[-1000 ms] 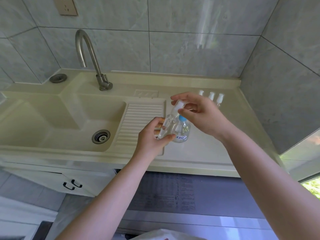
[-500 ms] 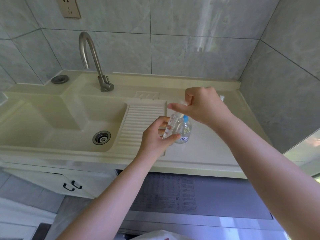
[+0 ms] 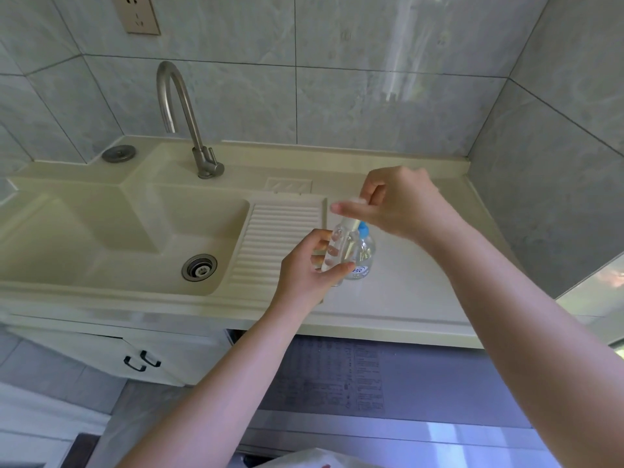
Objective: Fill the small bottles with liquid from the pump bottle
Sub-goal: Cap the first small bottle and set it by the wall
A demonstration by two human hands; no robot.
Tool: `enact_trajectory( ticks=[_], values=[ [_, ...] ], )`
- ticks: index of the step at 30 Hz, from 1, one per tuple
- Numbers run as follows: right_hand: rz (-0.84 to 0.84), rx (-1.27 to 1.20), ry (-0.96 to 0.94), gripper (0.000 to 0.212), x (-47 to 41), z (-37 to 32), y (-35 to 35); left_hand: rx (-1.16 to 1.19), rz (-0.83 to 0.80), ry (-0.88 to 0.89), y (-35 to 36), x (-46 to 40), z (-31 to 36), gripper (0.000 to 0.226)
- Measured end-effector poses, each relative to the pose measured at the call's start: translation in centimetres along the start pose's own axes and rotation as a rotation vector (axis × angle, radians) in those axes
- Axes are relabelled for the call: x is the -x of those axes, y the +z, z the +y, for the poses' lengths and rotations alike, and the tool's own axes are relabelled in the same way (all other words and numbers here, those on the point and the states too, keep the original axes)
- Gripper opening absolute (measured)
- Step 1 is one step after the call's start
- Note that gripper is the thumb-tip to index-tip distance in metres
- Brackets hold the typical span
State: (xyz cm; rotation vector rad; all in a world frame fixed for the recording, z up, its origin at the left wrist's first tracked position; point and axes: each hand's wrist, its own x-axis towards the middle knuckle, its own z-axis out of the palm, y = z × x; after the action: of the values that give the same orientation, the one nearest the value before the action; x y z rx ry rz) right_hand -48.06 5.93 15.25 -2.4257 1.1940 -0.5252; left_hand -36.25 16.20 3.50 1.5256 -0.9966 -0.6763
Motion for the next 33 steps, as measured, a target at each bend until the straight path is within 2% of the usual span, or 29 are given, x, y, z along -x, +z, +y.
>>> enact_trajectory(
  ticks=[2, 5, 7, 9, 10, 13, 14, 17, 19, 21, 23, 24, 25, 28, 29, 31, 33],
  values=[
    [-0.034, -0.046, 0.026, 0.06, 0.0, 0.1, 0.0, 0.012, 0.008, -0.013, 0.1, 0.1, -0.2, 0.037],
    [-0.269, -0.376, -0.02, 0.055, -0.1, 0.5, -1.1, 0.008, 0.02, -0.015, -0.1, 0.1, -0.4, 0.038],
    [-0.331, -0.434, -0.083, 0.048, -0.3, 1.0, -1.6, 0.009, 0.022, -0.012, 0.0, 0.1, -0.4, 0.038],
    [-0.228, -0.359, -0.075, 0.024, -0.3, 0.9, -1.1, 0.01, 0.017, -0.002, 0.2, 0.1, -0.4, 0.037],
    [-0.135, -0.254, -0.061, 0.018, -0.3, 0.7, -0.6, 0.009, 0.016, 0.004, 0.4, 0.2, -0.4, 0.037],
    [0.096, 0.085, -0.018, 0.059, -0.1, 0.1, 0.4, 0.012, 0.01, 0.008, 0.7, 0.2, -0.4, 0.038],
    [0.083, 0.082, -0.013, 0.063, 0.0, 0.2, 0.3, 0.009, 0.012, 0.007, 0.7, 0.2, -0.4, 0.038],
    [-0.219, -0.183, -0.076, 0.044, 0.1, 0.5, -1.1, -0.012, 0.026, 0.005, 0.4, 0.1, -0.5, 0.039],
    [-0.299, -0.296, -0.103, 0.034, 0.0, 0.9, -1.2, -0.005, 0.03, 0.005, 0.3, 0.0, -0.5, 0.039],
    [-0.143, -0.207, -0.077, 0.016, 0.0, 0.8, -0.4, 0.015, 0.022, 0.007, 0.5, 0.1, -0.3, 0.039],
    [0.058, 0.022, -0.073, 0.045, 0.0, 0.5, 0.7, 0.03, 0.012, -0.007, 0.8, 0.2, -0.2, 0.039],
    [0.1, 0.085, -0.057, 0.055, 0.0, 0.4, 0.8, 0.03, 0.009, -0.014, 0.9, 0.1, -0.2, 0.039],
    [0.079, 0.08, -0.042, 0.058, 0.1, 0.4, 0.7, 0.025, 0.008, -0.018, 0.9, 0.1, -0.2, 0.039],
    [-0.194, -0.154, -0.041, 0.047, 0.1, 0.6, -0.5, 0.012, 0.025, -0.019, 0.4, -0.1, -0.4, 0.038],
    [-0.233, -0.22, -0.051, 0.042, 0.1, 0.8, -0.6, 0.022, 0.027, -0.02, 0.3, -0.1, -0.5, 0.037],
    [-0.179, -0.264, -0.048, 0.028, -0.1, 1.0, -0.2, 0.029, 0.028, -0.016, 0.1, -0.1, -0.6, 0.036],
    [-0.066, -0.166, -0.055, 0.025, -0.3, 0.8, 0.7, 0.007, 0.022, -0.013, 0.2, -0.2, -0.9, 0.037]
  ],
)
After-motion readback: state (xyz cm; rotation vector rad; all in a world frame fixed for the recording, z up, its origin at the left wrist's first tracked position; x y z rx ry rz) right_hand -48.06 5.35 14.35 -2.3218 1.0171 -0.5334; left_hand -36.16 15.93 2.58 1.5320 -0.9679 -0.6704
